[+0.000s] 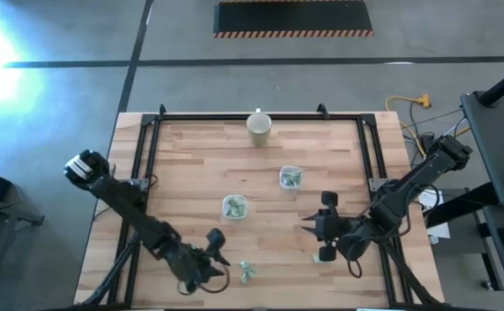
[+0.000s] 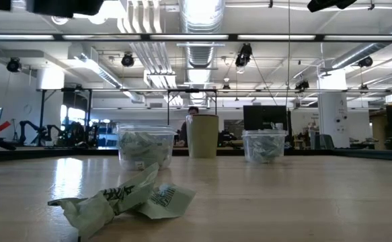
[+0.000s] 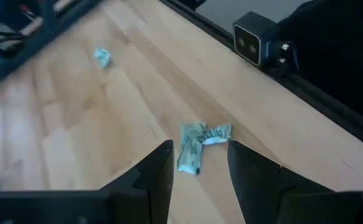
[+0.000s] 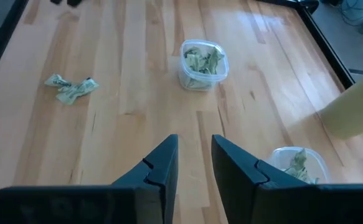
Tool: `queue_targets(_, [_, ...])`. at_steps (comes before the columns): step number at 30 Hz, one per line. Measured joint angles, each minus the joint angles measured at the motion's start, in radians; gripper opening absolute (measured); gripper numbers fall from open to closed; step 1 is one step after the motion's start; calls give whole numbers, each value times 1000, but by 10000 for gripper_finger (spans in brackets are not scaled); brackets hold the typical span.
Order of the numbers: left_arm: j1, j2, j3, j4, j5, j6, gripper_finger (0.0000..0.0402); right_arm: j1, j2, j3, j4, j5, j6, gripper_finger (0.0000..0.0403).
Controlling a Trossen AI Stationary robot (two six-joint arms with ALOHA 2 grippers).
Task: Pick and place Stevia / Truvia into bins
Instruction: Put the top green stevia packet into the left transparent container
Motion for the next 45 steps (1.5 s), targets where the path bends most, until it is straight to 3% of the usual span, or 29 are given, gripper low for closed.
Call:
queue_targets(7, [104, 111, 41, 2, 183, -15, 135, 7, 0, 0, 3, 0, -1, 82])
queue_targets(16, [200, 219, 68, 38, 308, -24, 135, 7, 0, -2, 4, 0, -4, 84])
queue_targets(45, [294, 373, 79, 161, 517, -77, 135, 7, 0, -11, 4, 1, 0, 69])
